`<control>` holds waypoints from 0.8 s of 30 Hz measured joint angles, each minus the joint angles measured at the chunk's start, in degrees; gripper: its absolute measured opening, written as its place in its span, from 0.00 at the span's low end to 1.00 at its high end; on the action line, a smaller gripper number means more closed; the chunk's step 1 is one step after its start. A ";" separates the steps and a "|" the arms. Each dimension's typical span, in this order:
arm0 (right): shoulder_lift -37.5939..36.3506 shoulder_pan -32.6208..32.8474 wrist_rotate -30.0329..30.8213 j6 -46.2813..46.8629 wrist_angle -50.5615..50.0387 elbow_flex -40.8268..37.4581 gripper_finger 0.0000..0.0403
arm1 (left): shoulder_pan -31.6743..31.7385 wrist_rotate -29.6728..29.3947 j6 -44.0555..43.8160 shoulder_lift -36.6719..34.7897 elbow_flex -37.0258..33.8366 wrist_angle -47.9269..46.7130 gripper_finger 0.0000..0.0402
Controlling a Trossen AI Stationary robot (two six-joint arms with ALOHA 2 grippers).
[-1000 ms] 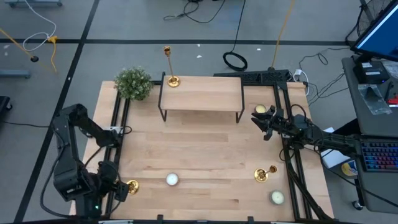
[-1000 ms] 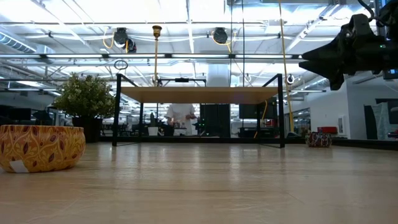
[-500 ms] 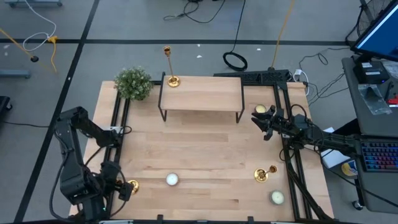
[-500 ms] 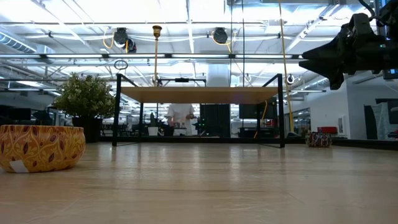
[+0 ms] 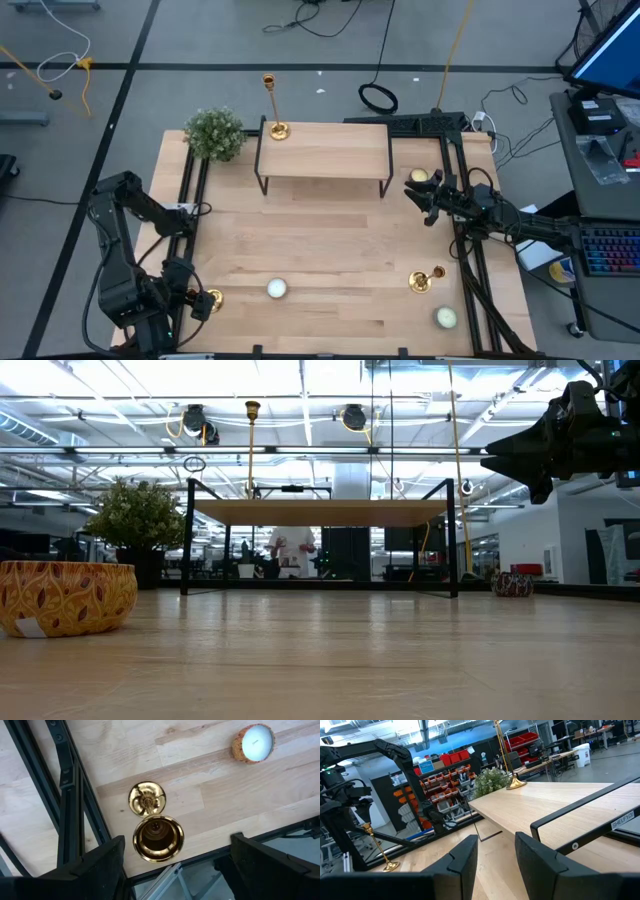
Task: Pick & Place candle stick holders
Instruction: Put the left gold candle holder on the shelf
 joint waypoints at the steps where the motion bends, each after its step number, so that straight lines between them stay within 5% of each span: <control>1: 0.00 0.00 0.00 0.00 0.00 0.00 0.31 | 0.00 0.41 -0.18 -0.01 -0.46 -0.03 0.90; 16: 0.00 0.00 -0.02 0.00 0.00 -0.01 0.31 | 1.21 2.00 -0.51 -0.01 -4.87 0.00 0.89; 24: 0.00 0.00 -0.02 0.00 0.01 0.01 0.31 | 1.18 4.58 -0.52 -0.01 -5.47 -0.02 0.73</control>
